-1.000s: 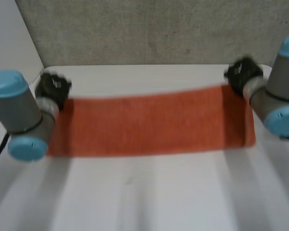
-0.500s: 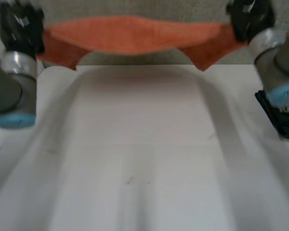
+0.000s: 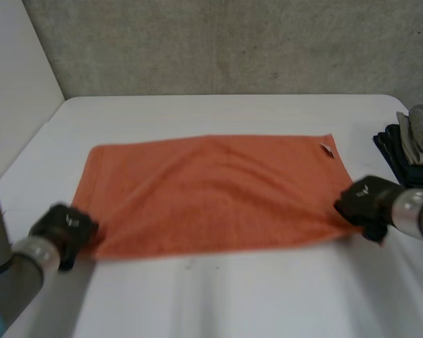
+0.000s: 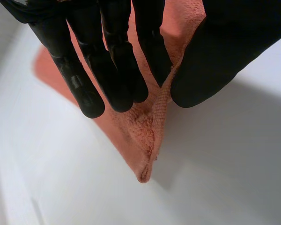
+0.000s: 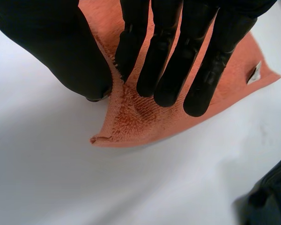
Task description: Fold the laundry.
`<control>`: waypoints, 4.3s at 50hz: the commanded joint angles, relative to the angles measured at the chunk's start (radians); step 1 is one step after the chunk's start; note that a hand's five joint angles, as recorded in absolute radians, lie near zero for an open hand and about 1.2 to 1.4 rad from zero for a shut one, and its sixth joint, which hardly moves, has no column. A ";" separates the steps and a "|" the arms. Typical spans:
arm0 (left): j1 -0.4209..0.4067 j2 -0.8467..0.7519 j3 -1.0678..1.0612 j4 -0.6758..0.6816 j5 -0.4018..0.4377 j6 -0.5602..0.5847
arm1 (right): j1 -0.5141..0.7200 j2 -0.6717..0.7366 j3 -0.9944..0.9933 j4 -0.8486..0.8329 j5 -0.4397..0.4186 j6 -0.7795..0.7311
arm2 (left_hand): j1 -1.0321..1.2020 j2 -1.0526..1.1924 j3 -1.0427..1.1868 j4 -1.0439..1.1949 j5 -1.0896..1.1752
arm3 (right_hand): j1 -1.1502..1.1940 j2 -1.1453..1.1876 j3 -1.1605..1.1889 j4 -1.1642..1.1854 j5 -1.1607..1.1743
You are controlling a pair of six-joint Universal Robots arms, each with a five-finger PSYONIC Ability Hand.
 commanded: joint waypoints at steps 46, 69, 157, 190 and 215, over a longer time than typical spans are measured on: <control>-0.093 -0.699 0.838 0.734 -0.056 0.020 | 0.211 0.867 -1.201 -0.487 0.324 0.092 | -0.983 -1.026 -1.021 -1.028 -0.972 | -0.815 -1.004 -1.009 -1.015 -0.997; -0.105 -0.240 0.273 0.691 -0.028 -0.387 | 0.045 0.328 -0.478 -0.197 0.091 0.428 | -0.983 -1.026 -1.021 -1.028 -0.972 | -0.690 -0.879 -0.884 -0.890 -0.872; -0.022 -0.167 0.236 0.593 -0.008 -0.455 | 0.579 0.499 -0.675 -0.614 0.086 0.454 | -0.983 -1.026 -1.021 -1.028 -0.972 | -0.815 -1.004 -1.009 -1.015 -0.997; -0.248 -0.311 0.370 0.555 -0.001 -0.457 | 0.300 0.416 -0.288 -0.482 0.045 0.729 | -0.982 -1.025 -1.020 -1.027 -0.971 | -0.022 -0.211 -0.216 -0.222 -0.204; -0.223 -0.205 0.298 0.492 0.001 -0.458 | -0.024 0.083 0.091 -0.482 0.031 0.287 | -0.983 -1.026 -1.021 -1.028 -0.972 | 0.407 0.218 0.213 0.207 0.225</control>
